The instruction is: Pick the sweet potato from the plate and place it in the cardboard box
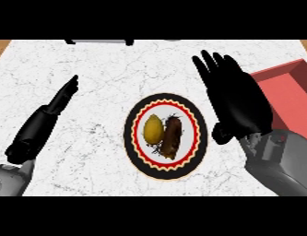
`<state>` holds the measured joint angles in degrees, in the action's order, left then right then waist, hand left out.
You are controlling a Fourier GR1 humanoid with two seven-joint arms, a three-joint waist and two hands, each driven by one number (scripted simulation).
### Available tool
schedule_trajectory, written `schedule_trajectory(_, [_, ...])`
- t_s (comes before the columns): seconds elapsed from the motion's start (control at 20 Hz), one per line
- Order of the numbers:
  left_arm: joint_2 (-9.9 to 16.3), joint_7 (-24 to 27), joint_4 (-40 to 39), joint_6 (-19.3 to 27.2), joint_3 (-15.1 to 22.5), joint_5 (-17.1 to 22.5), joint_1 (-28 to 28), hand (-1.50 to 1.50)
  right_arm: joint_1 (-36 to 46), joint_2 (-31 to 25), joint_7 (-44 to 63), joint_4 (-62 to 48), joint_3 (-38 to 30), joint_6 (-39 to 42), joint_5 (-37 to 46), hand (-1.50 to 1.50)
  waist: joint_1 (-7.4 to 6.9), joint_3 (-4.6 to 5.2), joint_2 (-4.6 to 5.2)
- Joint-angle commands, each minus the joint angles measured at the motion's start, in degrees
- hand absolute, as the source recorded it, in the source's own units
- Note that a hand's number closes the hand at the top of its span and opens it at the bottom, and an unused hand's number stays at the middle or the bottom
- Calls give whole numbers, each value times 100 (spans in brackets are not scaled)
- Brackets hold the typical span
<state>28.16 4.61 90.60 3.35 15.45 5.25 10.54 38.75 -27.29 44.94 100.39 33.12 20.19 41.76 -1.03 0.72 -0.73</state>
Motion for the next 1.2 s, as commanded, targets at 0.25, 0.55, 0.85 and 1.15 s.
schedule_trajectory(0.25, [98, 30, -167, -330, -102, 133, 260, 0, 941, 1904, 2201, -1425, 873, 2407, -363, -150, -139, -17, 37])
schedule_trajectory(0.55, [-80, 15, -309, -250, -29, 26, 406, 0, 1427, 2692, 2606, -2860, 882, 2736, -416, -150, -136, -32, 58])
schedule_trajectory(0.85, [-88, 68, -353, -409, -93, 160, 412, 0, 1754, 2714, 2935, -3759, 933, 2711, -858, -150, -231, -37, 58])
schedule_trajectory(1.15, [-36, 186, -487, -492, -148, 78, 535, 0, 1814, 2719, 3344, -4284, 1271, 2146, -1401, -150, -328, -42, 78])
